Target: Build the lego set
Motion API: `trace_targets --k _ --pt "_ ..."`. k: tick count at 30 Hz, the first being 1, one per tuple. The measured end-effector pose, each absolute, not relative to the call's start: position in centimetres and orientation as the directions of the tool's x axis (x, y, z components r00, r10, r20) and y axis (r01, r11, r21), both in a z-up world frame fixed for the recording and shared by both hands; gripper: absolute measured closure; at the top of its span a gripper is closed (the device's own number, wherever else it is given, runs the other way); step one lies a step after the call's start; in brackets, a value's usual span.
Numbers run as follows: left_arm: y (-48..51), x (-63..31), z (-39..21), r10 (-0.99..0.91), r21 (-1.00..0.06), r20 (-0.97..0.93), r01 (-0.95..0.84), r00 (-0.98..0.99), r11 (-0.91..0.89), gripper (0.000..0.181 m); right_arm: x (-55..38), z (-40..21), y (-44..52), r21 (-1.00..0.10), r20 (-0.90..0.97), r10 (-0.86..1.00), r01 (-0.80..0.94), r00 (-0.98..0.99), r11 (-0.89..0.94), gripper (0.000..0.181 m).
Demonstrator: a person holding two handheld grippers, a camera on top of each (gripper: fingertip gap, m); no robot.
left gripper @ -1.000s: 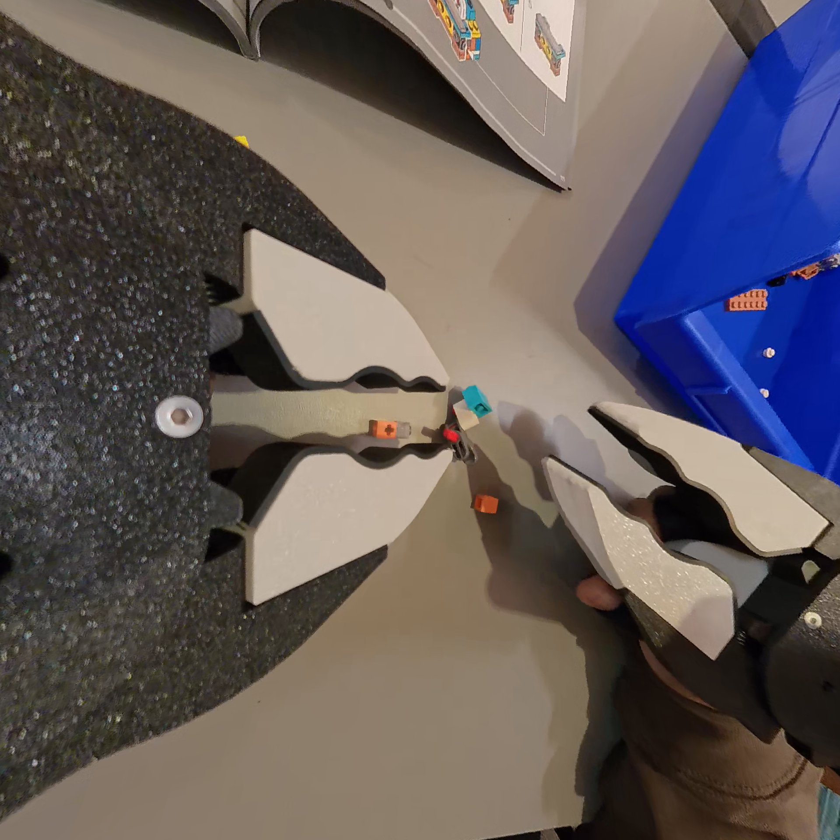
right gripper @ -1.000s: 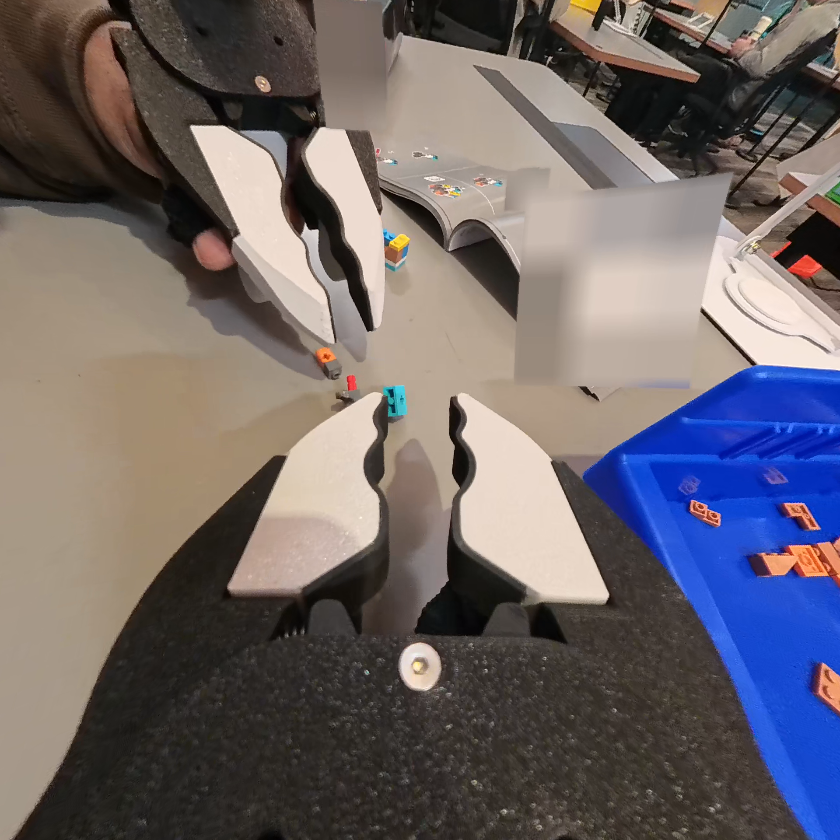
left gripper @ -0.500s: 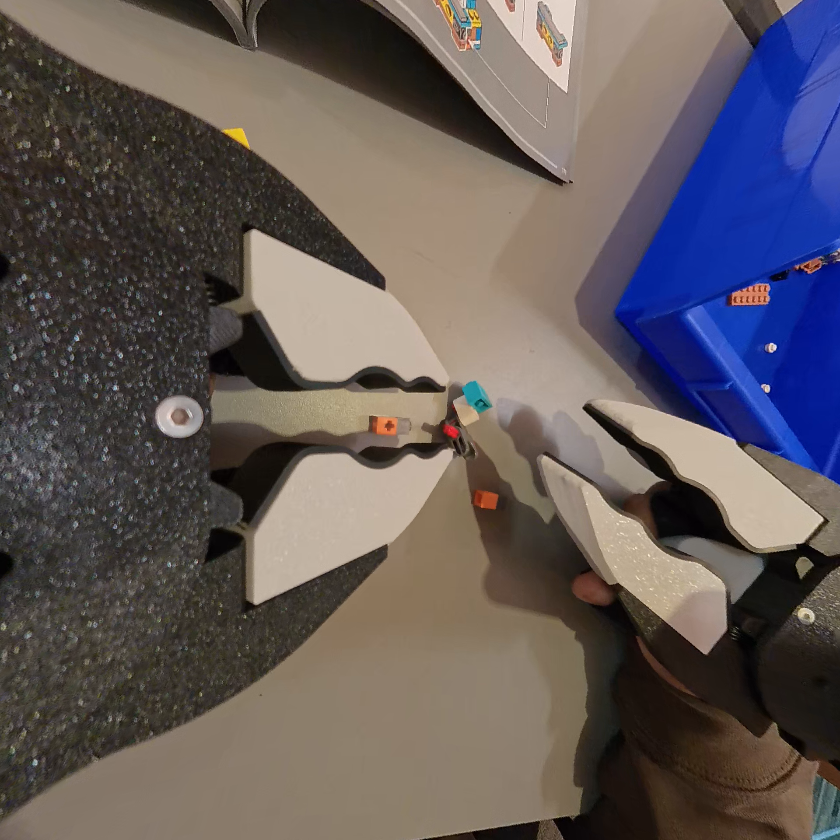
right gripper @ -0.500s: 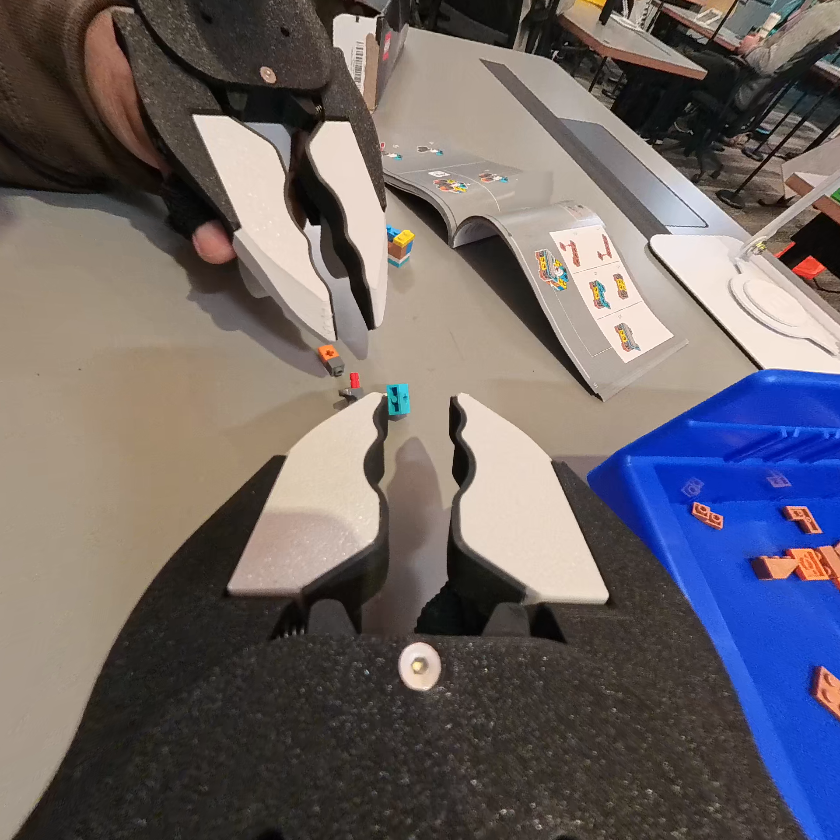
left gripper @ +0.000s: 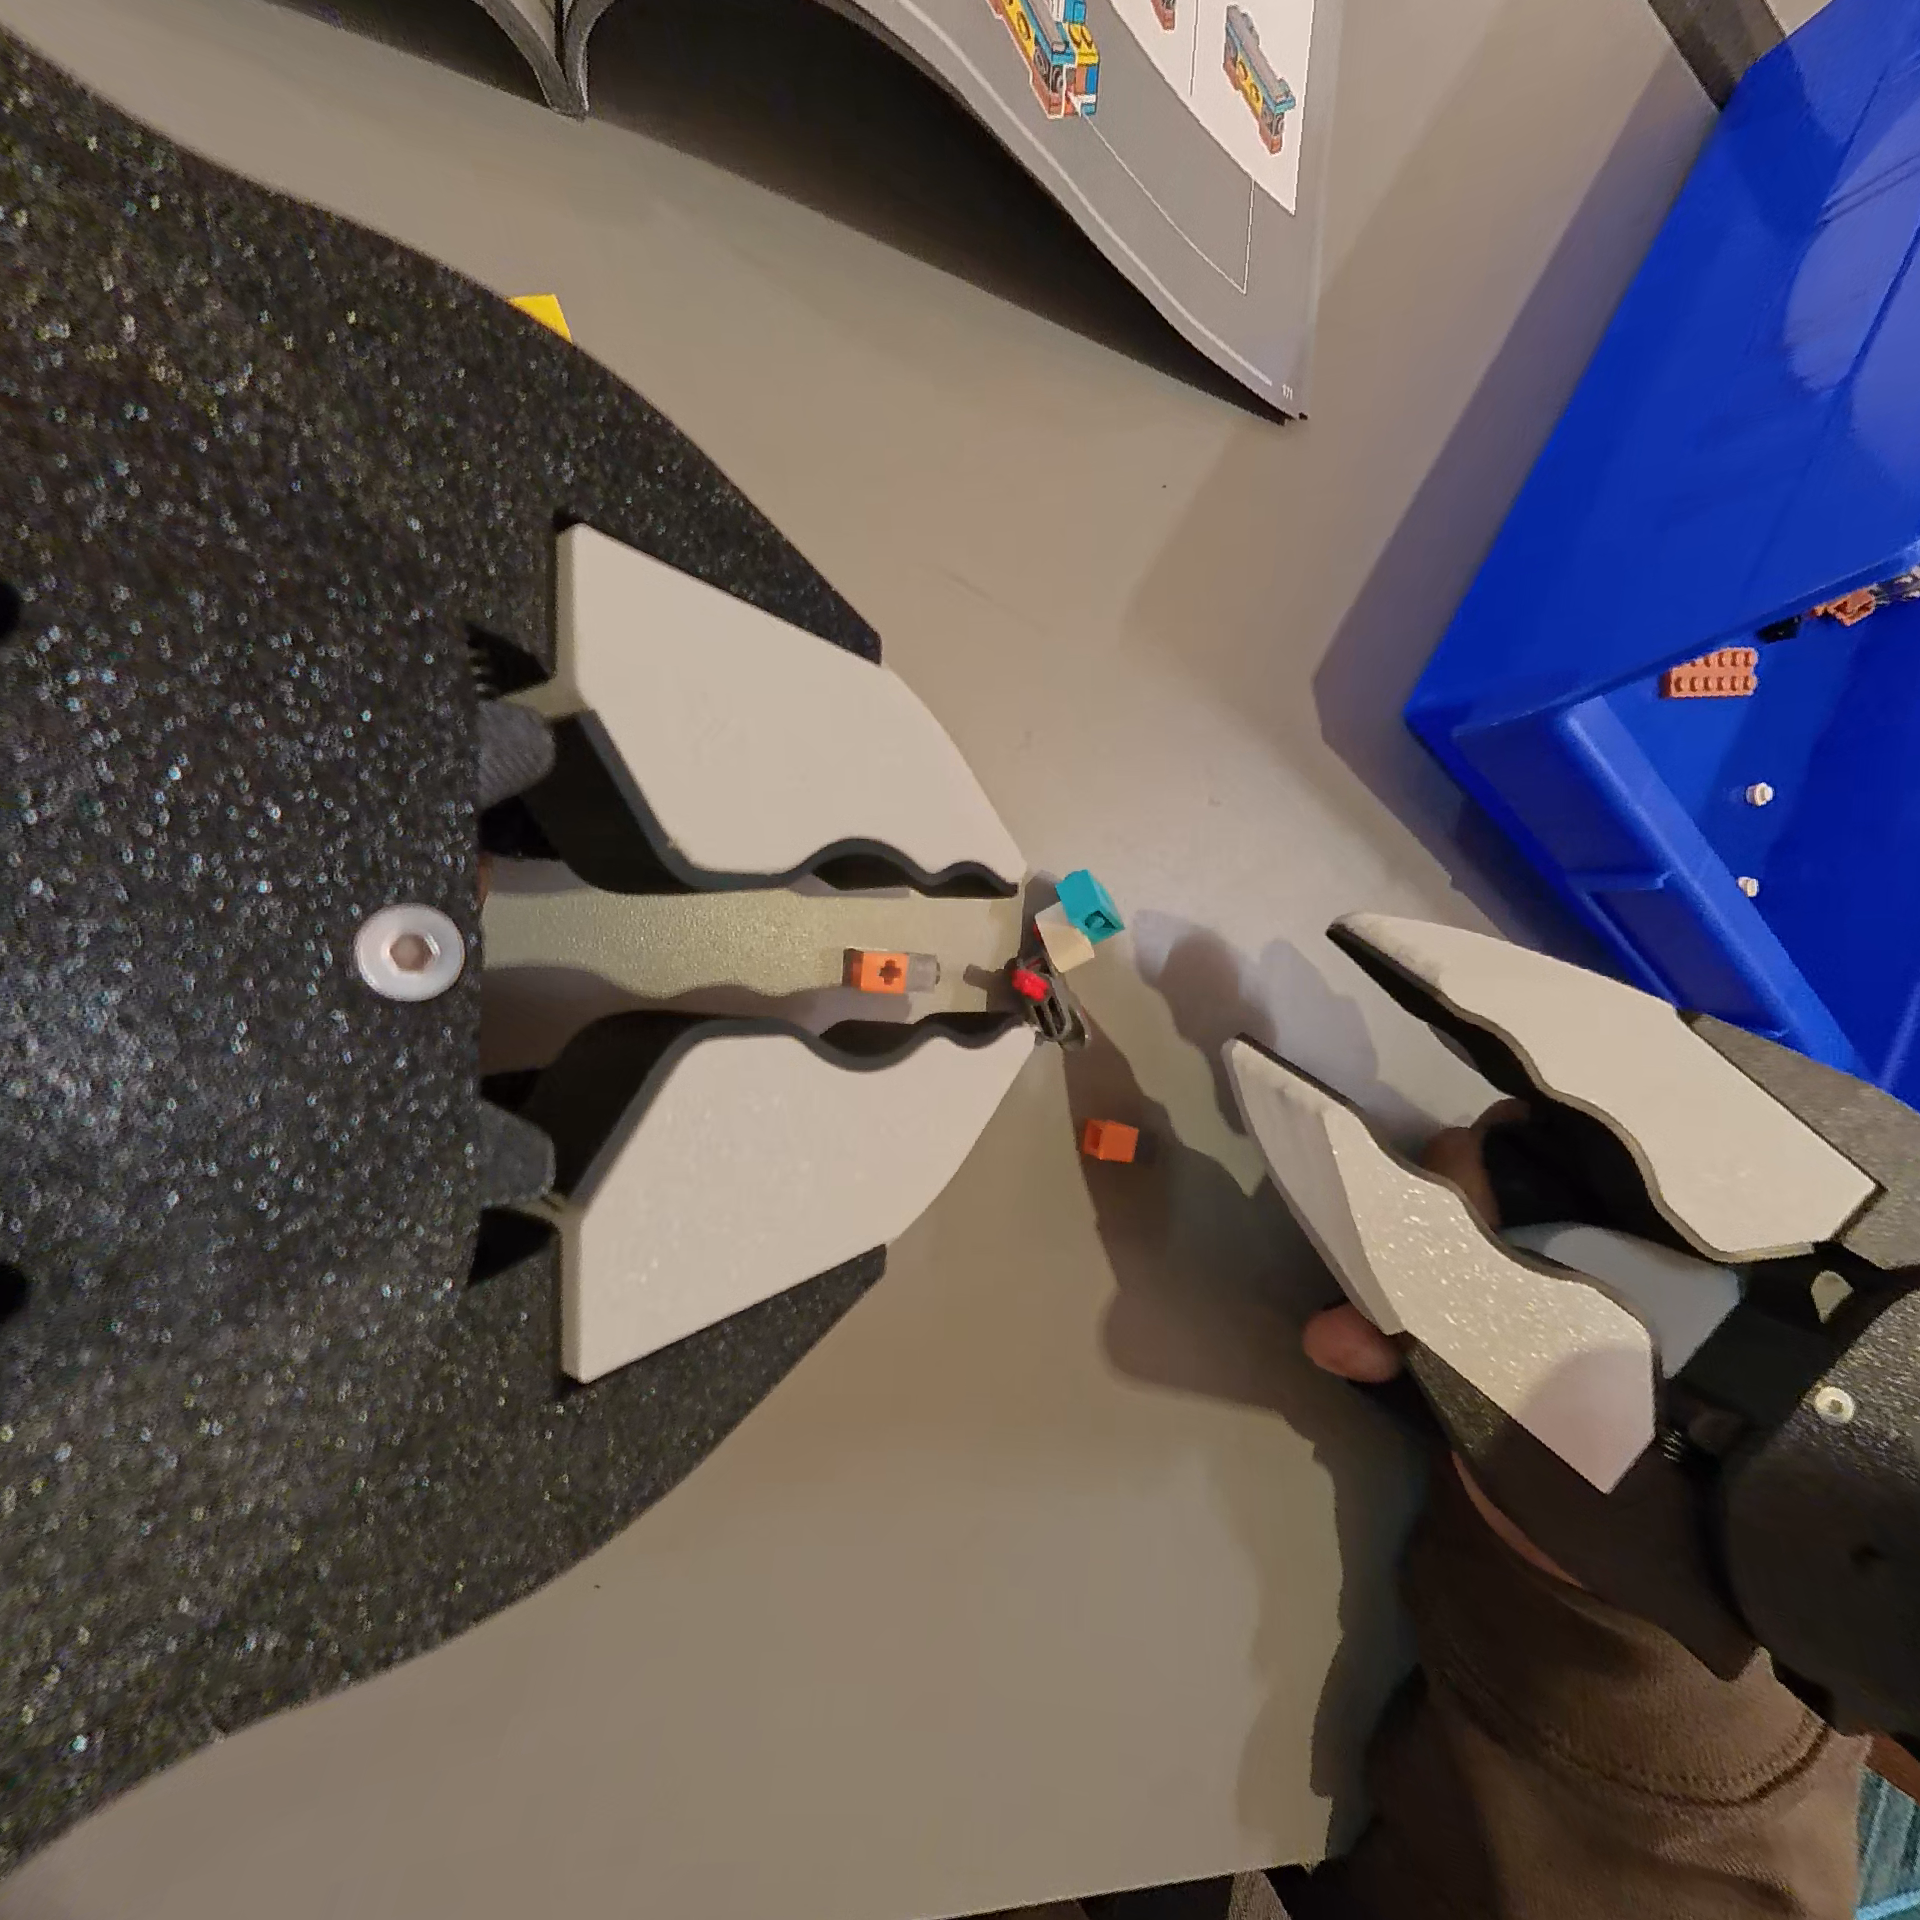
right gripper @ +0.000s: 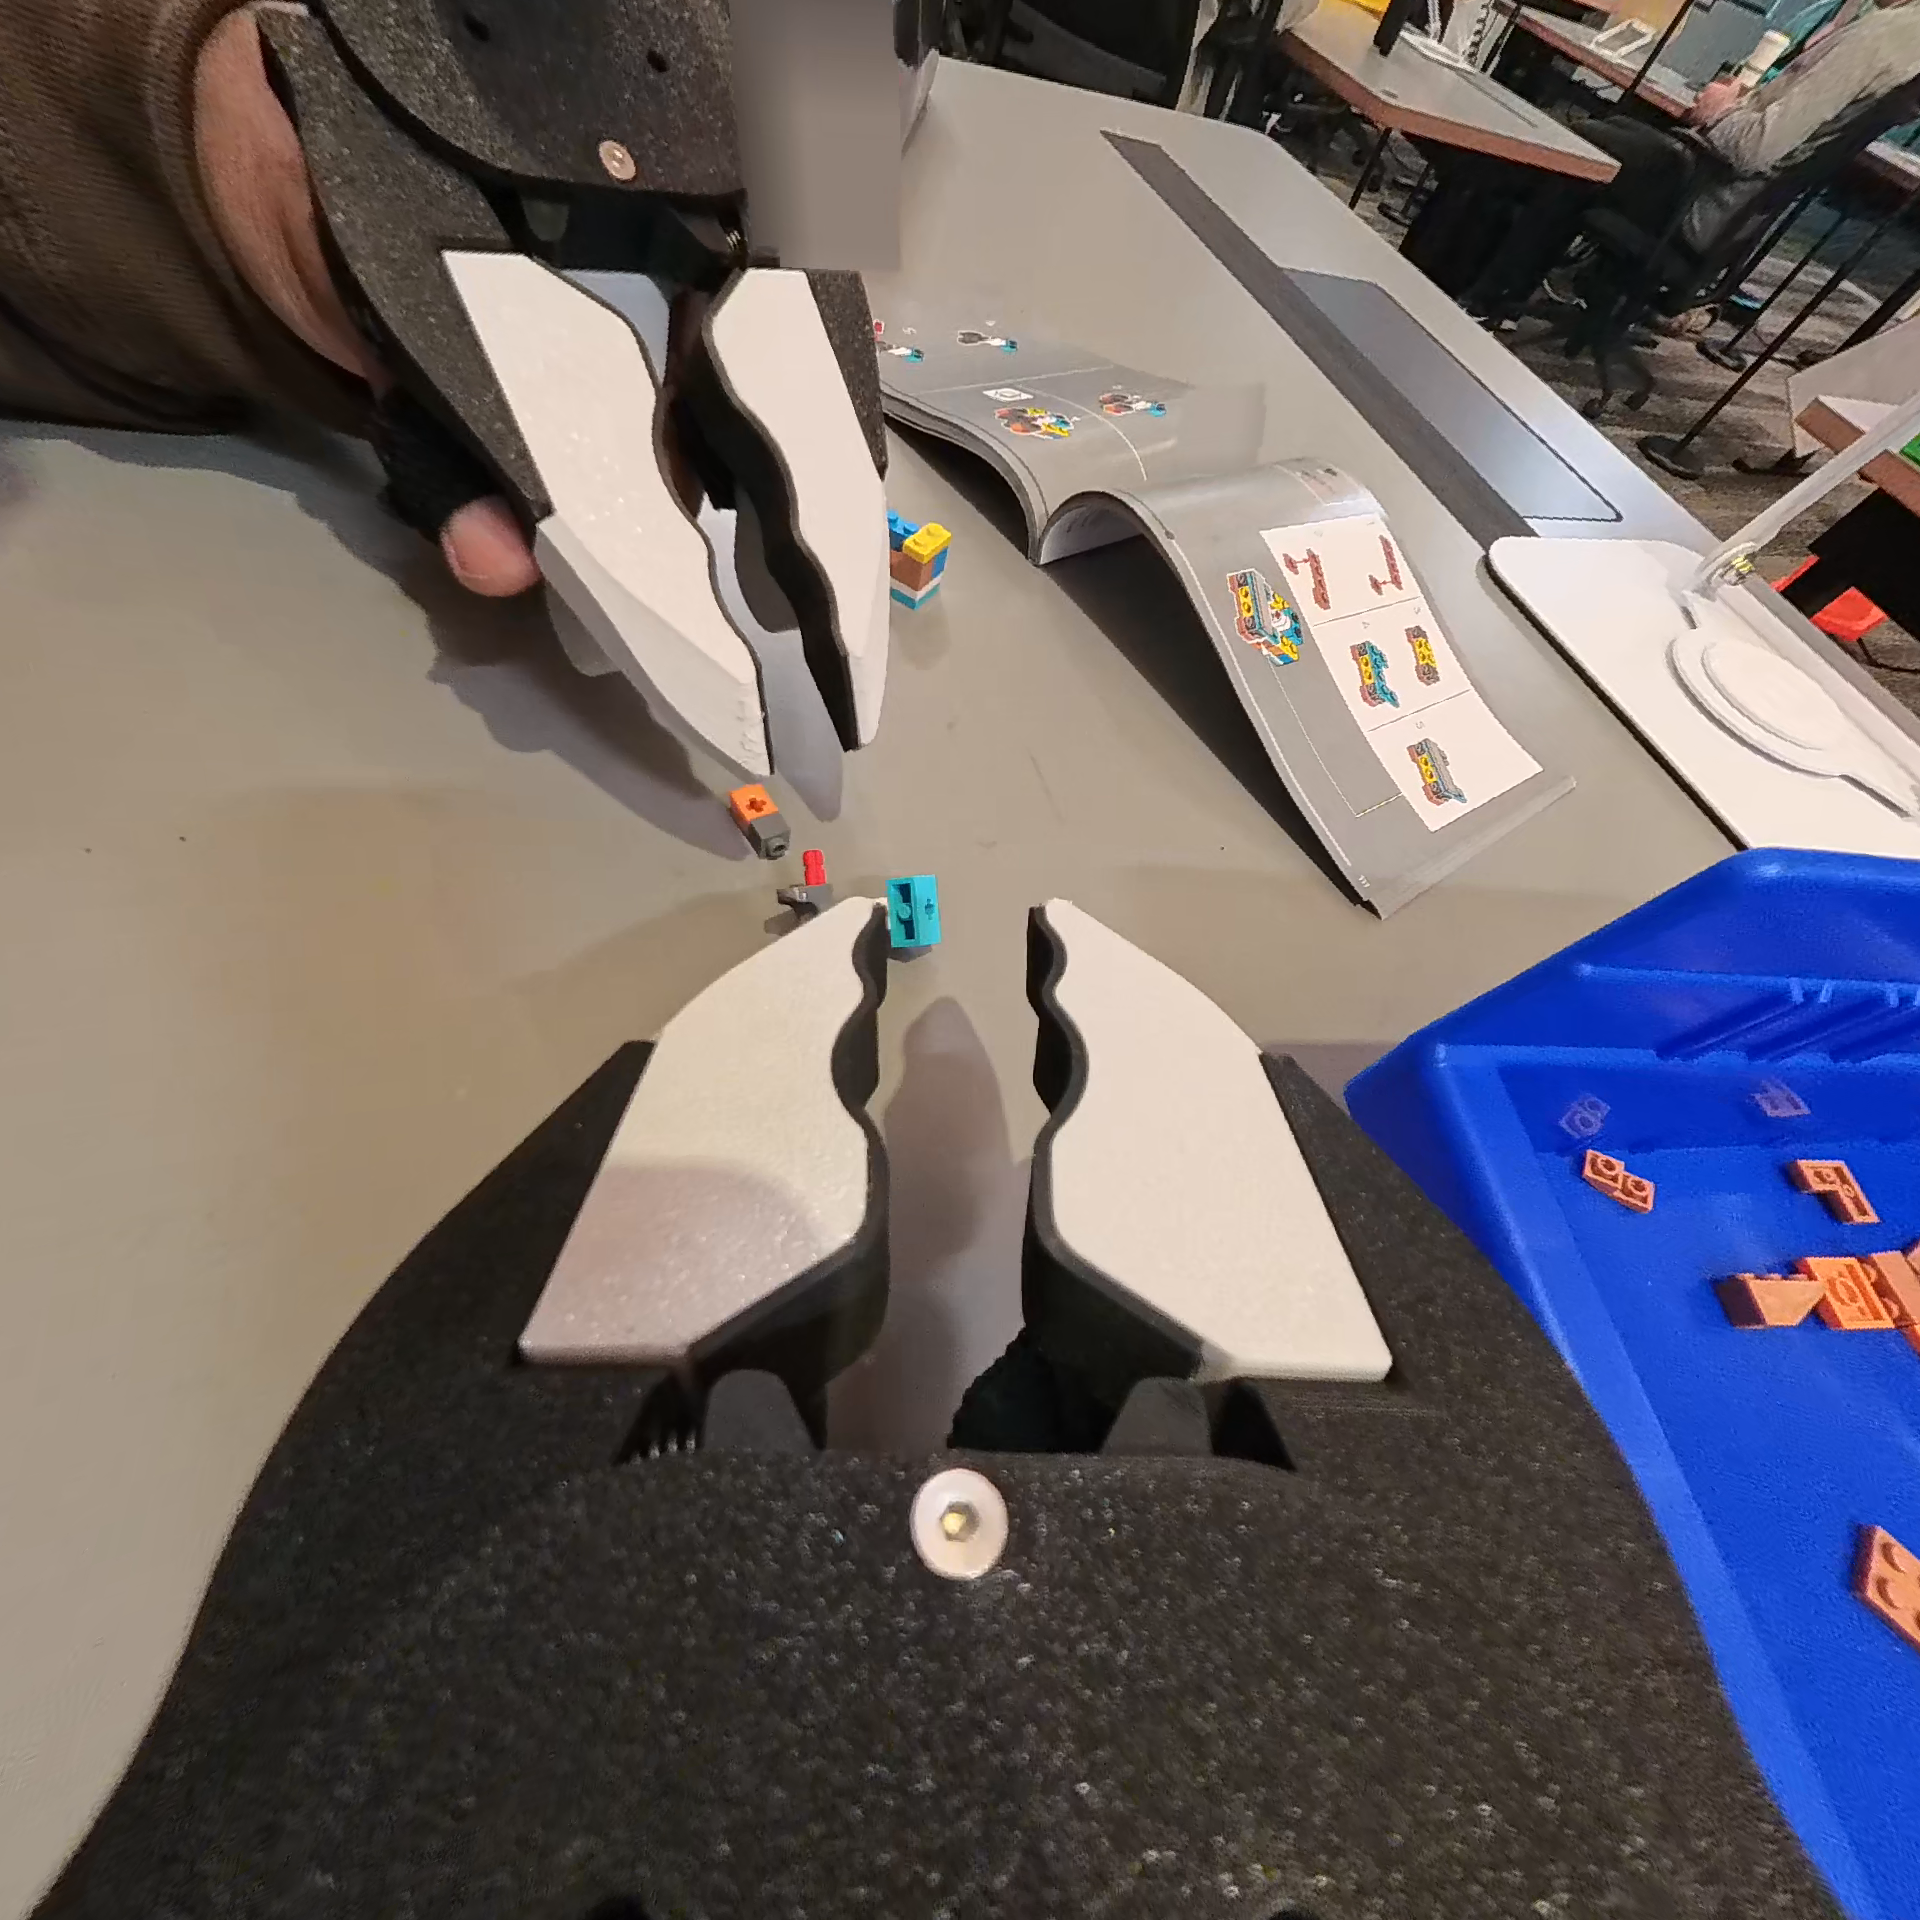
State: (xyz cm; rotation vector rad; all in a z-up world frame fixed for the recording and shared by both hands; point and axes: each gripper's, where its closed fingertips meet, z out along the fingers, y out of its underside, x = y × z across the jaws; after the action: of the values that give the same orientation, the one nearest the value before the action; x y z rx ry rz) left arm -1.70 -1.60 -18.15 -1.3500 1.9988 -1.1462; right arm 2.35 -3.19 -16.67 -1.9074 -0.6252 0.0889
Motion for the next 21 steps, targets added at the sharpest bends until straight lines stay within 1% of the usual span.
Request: trace_targets --k 15,21 --pt "-1.5 -1.7 -18.1 -0.911 -0.837 0.073 -0.522 -0.406 0.166 0.160 2.3 -16.7 -3.2 -0.879 0.222 0.462 0.382 0.859 -0.287 0.156" --pt "0.6 -1.8 -16.9 -0.932 -0.844 0.064 -0.517 -0.357 0.141 0.160 2.3 -16.7 -3.2 -0.878 0.219 0.462 0.380 0.860 -0.291 0.156"
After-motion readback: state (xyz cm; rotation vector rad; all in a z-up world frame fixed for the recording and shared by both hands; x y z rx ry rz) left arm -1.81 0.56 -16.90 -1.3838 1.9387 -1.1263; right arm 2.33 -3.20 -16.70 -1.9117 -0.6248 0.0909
